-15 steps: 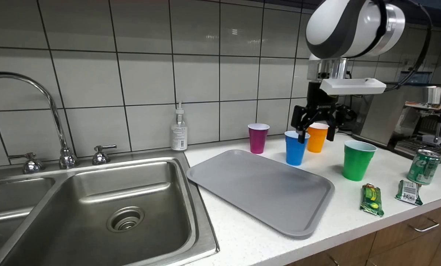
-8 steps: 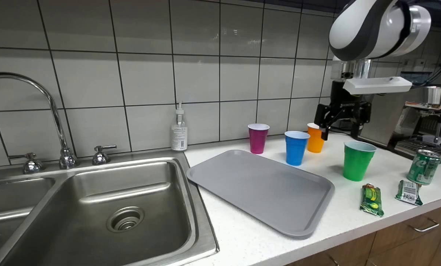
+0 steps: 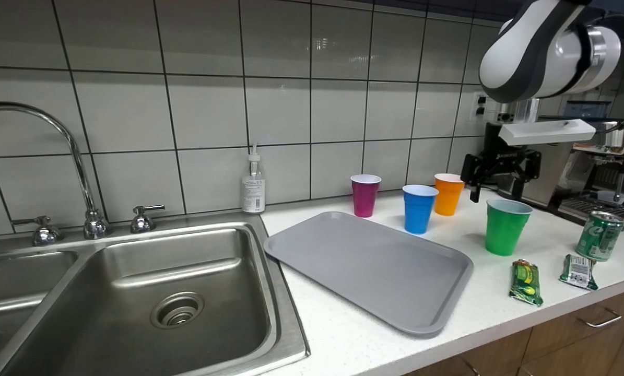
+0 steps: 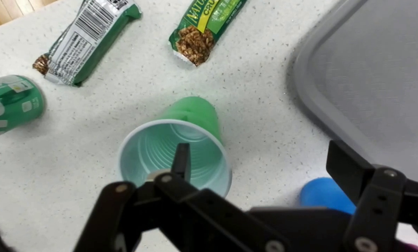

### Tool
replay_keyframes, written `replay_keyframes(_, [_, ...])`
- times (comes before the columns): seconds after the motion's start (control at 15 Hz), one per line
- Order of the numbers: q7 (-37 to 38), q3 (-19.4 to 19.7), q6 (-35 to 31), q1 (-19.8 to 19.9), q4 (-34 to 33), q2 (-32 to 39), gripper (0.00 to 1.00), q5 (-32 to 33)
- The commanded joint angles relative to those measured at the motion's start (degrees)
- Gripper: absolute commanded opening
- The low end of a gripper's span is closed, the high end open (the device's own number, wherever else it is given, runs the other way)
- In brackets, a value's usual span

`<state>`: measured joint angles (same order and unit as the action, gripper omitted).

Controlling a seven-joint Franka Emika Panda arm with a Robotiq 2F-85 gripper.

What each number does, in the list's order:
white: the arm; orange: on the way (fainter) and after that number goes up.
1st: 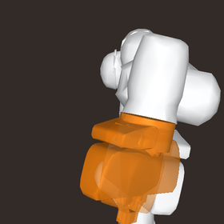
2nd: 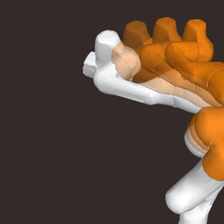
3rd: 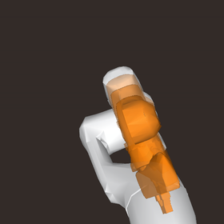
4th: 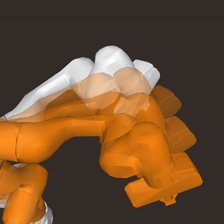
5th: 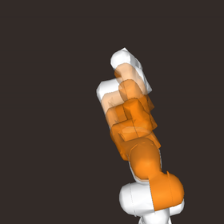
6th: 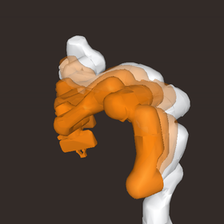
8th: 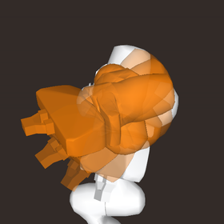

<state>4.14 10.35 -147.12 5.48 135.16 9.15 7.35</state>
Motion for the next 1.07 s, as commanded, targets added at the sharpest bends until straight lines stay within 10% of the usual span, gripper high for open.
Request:
replay_keyframes(0.0, [1.59, 0.32, -0.72, 0.49, -3.74, 4.17, 1.0, 1.35])
replay_keyframes(0.73, [0.38, 0.89, -0.3, 0.43, -10.09, 11.17, 1.0, 0.56])
replay_keyframes(0.8, [0.32, 0.89, -0.15, 0.43, -10.39, 11.51, 0.75, 0.53])
replay_keyframes(1.0, [0.27, 0.94, -0.15, 0.36, -10.71, 12.0, 0.56, 0.6])
